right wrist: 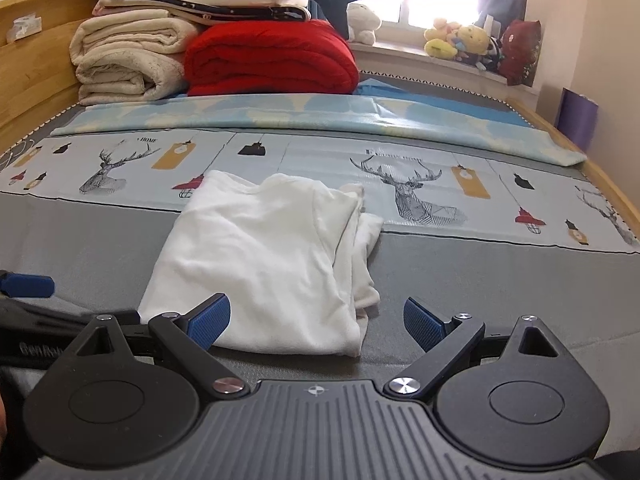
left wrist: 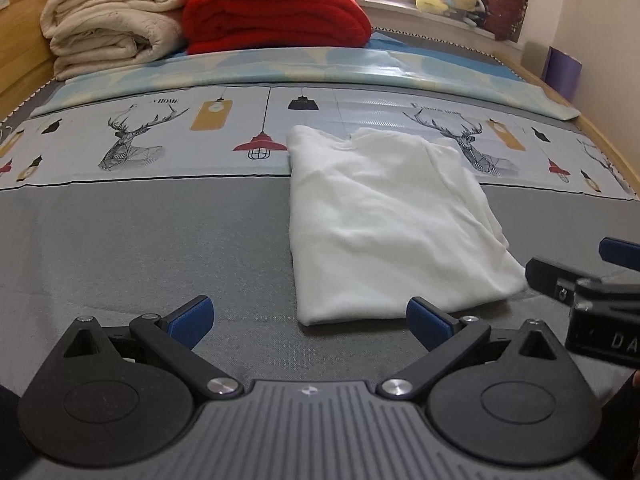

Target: Fold small clothes

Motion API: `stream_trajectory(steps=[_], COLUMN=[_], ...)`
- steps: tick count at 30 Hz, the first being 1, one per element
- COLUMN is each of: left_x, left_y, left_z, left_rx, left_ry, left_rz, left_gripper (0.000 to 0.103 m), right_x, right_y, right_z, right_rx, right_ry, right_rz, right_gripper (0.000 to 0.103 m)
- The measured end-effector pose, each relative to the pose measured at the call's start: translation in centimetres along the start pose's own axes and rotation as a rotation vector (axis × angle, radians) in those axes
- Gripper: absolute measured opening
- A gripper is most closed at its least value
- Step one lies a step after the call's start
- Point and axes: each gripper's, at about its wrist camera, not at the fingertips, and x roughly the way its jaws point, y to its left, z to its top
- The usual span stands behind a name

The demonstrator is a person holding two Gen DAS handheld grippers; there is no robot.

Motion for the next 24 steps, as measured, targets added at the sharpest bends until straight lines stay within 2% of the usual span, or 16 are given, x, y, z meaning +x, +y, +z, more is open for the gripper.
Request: stream_trajectory(steps=[6,24], left_x=[-0.19,-0.13], left_y=[-0.64,-0.62], left_z=[-0.18,-0.22], left_rx=[0.031,0.034], left_ry=[-0.009,-0.006], left_rz=[-0.005,-0.014], left_gripper=[0.103,0.103], right_x=[-0.12,-0.11], right_y=[0.71,0.45], right_z=[-0.14,-0.1], right_rx=[-0.036,-0.02], right_ry=[-0.001,0.005], right_rz=[0.015,0.022], right_gripper=[0.094,0.094])
